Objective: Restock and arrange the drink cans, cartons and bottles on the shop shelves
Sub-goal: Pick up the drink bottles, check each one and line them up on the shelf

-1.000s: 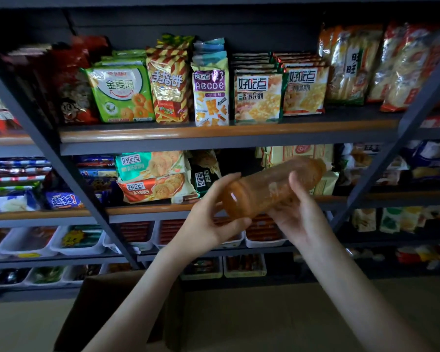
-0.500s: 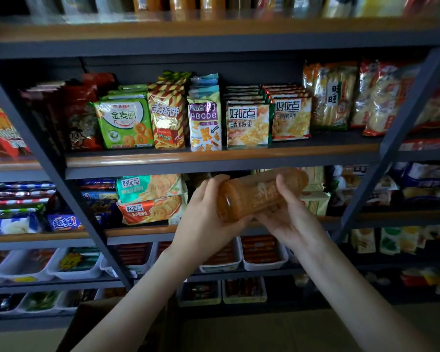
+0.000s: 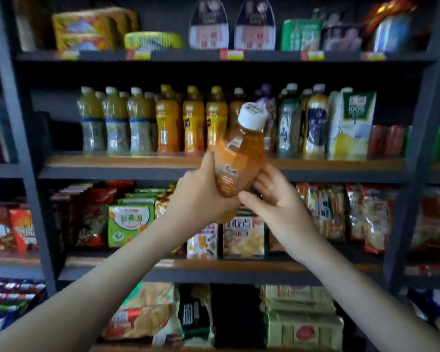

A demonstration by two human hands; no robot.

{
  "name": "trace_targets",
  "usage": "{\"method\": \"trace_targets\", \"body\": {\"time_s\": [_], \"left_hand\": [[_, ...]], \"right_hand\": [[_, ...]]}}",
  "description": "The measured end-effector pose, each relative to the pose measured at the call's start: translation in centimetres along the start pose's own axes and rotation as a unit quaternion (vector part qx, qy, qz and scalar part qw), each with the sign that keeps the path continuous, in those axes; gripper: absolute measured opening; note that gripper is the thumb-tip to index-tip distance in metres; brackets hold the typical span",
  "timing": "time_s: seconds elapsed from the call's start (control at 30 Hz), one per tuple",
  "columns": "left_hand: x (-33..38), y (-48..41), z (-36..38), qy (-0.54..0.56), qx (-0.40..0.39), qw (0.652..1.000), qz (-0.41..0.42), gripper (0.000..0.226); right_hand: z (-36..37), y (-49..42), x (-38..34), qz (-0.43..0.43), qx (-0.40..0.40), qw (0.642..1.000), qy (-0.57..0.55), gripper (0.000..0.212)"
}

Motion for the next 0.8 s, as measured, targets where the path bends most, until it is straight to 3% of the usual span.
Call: {"method": "trace_targets", "body": {"time_s": [0.17,0.33,0.53,0.8], "left_hand": [[-2.1,-5.0,-3.5,0.027,0.099,0.994,0.033,0.068],[-6.9,-9.4,-4.7,0.01,0.108,0.994,0.022,0.066],[-12.8,-14.3,-5.1,0.028,0.136,0.99,-0.02,0.062],[-17.9,-18.2,-1.5,-0.001,0.032,0.995,-0.098,0.063]], "right_hand": [[0.3,-6.2,-2.2,-0.134,-0.005,0.973,0.188,0.077],[0.5,-12.4,-0.8,-0.187,0.033,0.905,0.381,0.073],[0.1,-19.9,1.9,-0.14,0.048,0.865,0.479,0.07],[0.1,-26.5,5.5,-0.059,0.011,0.84,0.54,0.084]]}}
Point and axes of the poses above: each hand's wrist, its own y-axis away from the middle knuckle, its own z-axis out of the palm, x = y × z, the point moved 6 cm from there along -y, towards the middle knuckle, and after that the axes turned 6 degrees about y, right-handed, at the moved point
